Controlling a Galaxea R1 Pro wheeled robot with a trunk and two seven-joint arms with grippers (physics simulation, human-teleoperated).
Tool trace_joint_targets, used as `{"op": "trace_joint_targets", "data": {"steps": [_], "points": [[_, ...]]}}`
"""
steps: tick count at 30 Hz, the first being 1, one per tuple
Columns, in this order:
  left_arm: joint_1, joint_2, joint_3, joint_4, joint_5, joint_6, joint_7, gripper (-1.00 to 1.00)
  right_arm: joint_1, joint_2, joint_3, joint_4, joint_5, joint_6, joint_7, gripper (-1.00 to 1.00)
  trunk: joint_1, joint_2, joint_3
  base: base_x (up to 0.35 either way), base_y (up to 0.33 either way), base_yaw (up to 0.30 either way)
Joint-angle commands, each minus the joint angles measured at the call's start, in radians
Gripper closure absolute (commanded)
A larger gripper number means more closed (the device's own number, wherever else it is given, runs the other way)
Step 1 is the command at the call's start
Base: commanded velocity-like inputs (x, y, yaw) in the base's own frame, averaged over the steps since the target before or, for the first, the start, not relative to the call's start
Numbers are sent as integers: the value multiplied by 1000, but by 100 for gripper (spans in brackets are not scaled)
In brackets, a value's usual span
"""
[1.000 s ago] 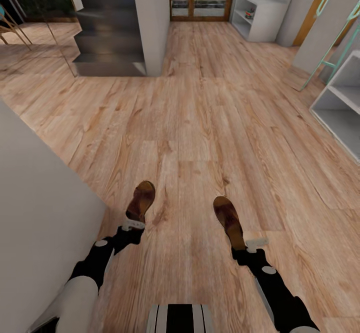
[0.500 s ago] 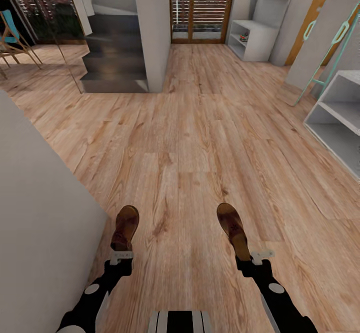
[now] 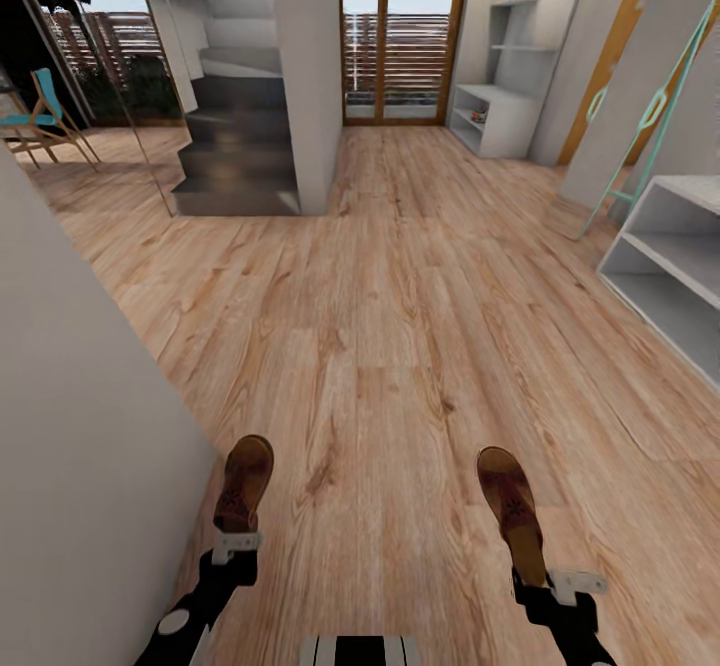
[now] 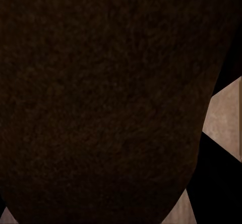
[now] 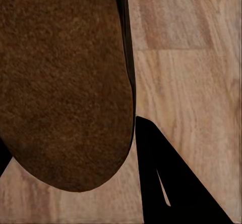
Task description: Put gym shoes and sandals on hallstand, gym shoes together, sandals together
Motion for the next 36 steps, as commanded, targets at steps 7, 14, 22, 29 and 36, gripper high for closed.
{"op": "trace_joint_targets", "data": {"steps": [7, 14, 22, 29, 36], "points": [[2, -1, 8, -1, -9, -4, -7, 100, 6, 5, -20, 57, 6, -68, 4, 100, -13, 22, 35, 0, 0, 0], [2, -3, 8, 1, -9, -5, 18, 100, 6, 7, -21, 72, 6, -78, 4, 100, -40, 71, 68, 0, 0, 0], [3, -3, 4, 1, -9, -11, 68, 100, 6, 8, -21, 77, 8, -79, 5, 100, -63, 113, 100, 0, 0, 0], [4, -3, 0, 1, -11, -12, 70, 100, 6, 8, -21, 78, 8, -79, 3, 100, -63, 113, 110, 48, -1, 0], [4, -6, -1, 2, -12, -12, 70, 100, 6, 10, -21, 78, 8, -79, 0, 100, -63, 113, 112, 281, -119, 0]]}}
